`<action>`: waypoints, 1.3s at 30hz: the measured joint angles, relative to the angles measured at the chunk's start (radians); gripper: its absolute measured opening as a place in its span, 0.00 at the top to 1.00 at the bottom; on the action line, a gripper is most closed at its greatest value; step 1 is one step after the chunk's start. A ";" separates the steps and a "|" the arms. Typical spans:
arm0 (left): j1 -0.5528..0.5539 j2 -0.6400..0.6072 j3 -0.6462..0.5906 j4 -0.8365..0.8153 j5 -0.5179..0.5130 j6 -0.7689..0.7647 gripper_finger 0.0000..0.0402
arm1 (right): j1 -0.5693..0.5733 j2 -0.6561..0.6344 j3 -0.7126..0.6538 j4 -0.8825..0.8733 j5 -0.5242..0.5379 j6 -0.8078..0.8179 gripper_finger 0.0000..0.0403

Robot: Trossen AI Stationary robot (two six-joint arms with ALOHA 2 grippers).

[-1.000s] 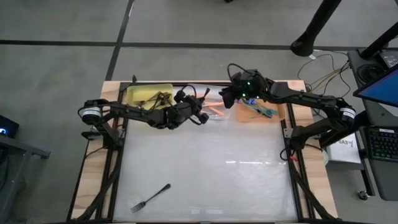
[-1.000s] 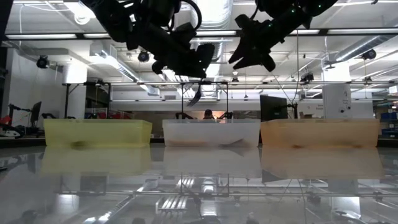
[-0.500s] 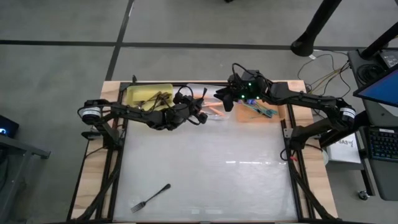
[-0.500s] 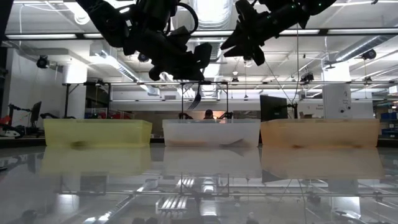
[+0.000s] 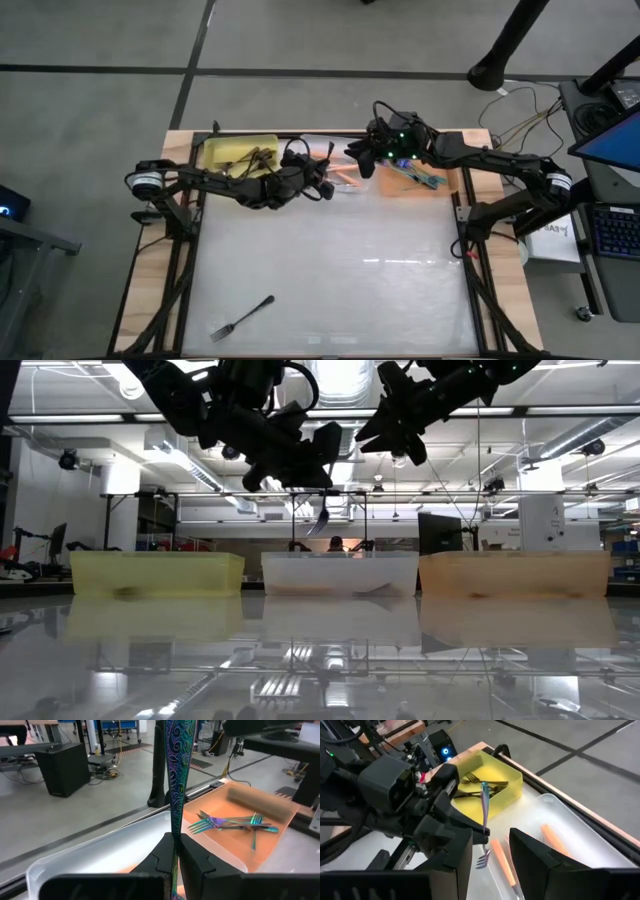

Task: Sort silverware by color (type)
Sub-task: Put the iridescent fork into the orange bin

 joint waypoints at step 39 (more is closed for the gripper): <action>0.013 0.001 0.085 0.045 -0.021 -0.081 1.00 | 0.063 0.000 0.000 0.192 0.195 -0.002 0.70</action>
